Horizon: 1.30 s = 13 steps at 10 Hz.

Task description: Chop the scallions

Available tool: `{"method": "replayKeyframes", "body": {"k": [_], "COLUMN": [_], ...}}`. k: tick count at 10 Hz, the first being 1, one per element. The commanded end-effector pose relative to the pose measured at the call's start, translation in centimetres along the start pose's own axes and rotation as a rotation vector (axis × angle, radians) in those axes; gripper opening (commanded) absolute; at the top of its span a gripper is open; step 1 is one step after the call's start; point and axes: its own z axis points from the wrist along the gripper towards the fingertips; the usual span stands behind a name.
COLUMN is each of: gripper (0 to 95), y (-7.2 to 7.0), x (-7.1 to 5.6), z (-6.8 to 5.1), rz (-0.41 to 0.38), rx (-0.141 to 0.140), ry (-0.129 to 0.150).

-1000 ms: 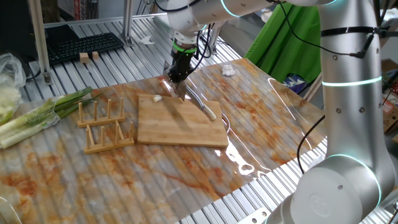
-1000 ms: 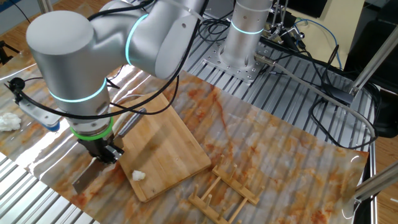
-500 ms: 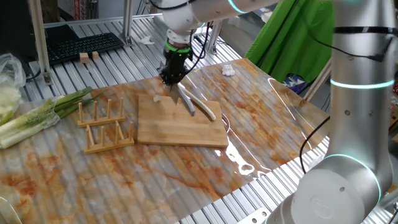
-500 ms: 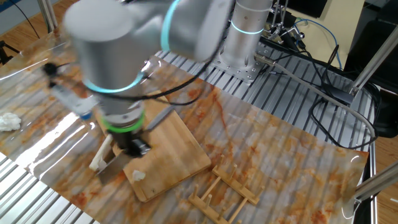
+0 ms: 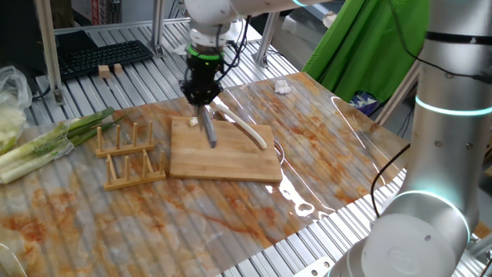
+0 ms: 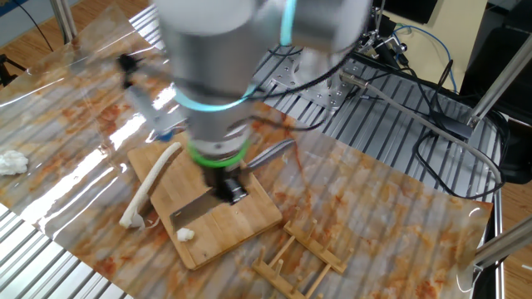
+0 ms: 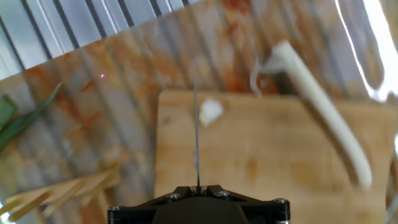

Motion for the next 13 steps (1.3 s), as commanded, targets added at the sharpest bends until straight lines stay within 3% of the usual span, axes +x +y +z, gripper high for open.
{"method": "replayKeyframes", "body": {"k": [1,2,5,8,13], "gripper": [0.0,0.0,0.0,0.0,0.0], "y": [0.6,0.6,0.5,0.7,0.8], "x": [0.1,0.0,0.1,0.5,0.0], "z": [-1.2,-1.2,-1.4,-2.5,-4.9], "rz": [-0.016,-0.031,-0.046,-0.081,-0.163], "rx": [0.0,0.003,0.014,0.041,0.059], "ry": [0.005,0.0,0.048,0.035,0.024]}}
